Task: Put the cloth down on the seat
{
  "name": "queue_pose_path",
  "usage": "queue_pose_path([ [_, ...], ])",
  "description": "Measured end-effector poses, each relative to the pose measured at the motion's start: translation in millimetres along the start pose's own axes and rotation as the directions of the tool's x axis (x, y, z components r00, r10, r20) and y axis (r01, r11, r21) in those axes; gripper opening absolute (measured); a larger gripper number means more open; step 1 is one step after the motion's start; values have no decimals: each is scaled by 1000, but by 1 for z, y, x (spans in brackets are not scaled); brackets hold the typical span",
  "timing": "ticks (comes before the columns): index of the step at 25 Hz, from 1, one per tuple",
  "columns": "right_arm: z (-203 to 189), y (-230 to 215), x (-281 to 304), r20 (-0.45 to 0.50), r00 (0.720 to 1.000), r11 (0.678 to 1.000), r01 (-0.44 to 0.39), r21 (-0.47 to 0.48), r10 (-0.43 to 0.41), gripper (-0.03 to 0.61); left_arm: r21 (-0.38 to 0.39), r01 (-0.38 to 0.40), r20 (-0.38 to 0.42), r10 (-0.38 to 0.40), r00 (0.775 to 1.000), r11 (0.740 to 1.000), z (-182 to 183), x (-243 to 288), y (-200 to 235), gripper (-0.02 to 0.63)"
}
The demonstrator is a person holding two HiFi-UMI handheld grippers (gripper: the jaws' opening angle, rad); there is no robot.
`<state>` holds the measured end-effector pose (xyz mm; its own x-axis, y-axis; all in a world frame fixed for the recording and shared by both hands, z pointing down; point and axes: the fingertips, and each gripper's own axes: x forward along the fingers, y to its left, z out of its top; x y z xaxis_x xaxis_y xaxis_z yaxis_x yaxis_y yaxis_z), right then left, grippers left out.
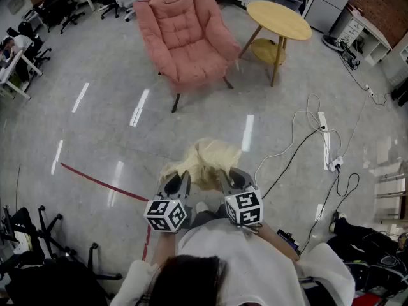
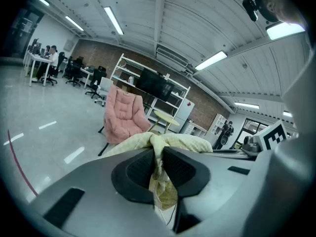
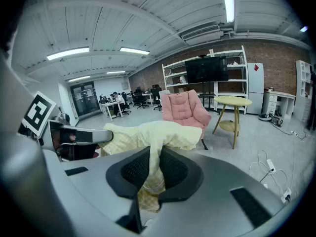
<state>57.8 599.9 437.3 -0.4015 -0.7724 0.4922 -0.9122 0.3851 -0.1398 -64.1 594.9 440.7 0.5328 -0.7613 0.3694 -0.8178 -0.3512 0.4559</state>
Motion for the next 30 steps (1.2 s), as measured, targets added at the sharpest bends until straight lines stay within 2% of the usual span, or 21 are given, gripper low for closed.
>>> queue_pose_path([
  [9,-5,-1,-3,-4,1000,1000,12,-5,-12,66,5,12,-10,-12,1000,1000,-5,-1,-1,72],
  [15,-2,-2,-8,22,1000,999,19,33,-20,66,12,23,8,-23,1000,1000,0,-5,-3,72],
  [30,38,7,8,118,993,1000,25,11,-26,66,40,42,78,-45,996,998,42,-2,9,72],
])
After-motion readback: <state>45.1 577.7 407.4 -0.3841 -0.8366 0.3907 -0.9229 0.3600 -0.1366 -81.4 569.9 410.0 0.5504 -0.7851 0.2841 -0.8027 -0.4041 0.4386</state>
